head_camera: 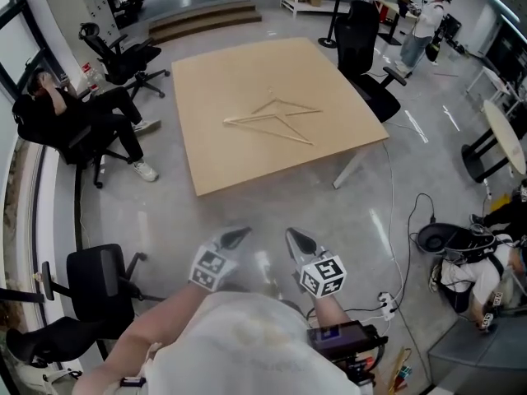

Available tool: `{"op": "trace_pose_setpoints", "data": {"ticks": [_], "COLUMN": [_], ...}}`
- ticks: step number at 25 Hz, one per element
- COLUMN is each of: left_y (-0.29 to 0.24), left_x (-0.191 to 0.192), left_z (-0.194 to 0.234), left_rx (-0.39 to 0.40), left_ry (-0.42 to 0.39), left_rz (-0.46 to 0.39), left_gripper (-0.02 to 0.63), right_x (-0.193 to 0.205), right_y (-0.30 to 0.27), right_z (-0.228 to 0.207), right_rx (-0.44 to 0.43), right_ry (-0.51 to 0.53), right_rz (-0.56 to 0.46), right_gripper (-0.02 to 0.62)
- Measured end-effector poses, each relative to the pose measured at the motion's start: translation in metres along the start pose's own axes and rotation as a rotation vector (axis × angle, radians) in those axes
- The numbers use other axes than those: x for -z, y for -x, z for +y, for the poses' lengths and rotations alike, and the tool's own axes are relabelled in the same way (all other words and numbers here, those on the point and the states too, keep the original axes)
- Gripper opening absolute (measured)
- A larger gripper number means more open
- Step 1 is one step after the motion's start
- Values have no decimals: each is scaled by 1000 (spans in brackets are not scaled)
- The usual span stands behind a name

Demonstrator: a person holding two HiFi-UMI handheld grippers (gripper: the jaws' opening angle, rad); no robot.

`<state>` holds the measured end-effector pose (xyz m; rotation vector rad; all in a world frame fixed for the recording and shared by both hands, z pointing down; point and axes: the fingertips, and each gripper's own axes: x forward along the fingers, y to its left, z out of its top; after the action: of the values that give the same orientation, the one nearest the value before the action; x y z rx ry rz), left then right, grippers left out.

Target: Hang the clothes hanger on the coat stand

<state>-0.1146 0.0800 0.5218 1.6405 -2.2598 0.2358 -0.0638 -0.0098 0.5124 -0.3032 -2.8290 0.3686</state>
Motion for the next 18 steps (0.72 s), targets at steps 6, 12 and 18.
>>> {"op": "trace_pose_setpoints", "data": {"ticks": [6, 12, 18], "left_y": [-21, -38, -72], "left_x": [-8, -8, -16], "left_z": [10, 29, 52], "left_rx": [-10, 15, 86], "left_ry": [11, 15, 27], "left_rz": [11, 20, 17], "left_gripper": [2, 2, 2], "right_x": [-4, -5, -14], "right_y": [-11, -32, -54], "right_z": [-25, -35, -57], "right_rx": [-1, 16, 79], "right_ry": [-23, -34, -47], "right_rz": [9, 24, 42], "right_gripper": [14, 14, 14]}}
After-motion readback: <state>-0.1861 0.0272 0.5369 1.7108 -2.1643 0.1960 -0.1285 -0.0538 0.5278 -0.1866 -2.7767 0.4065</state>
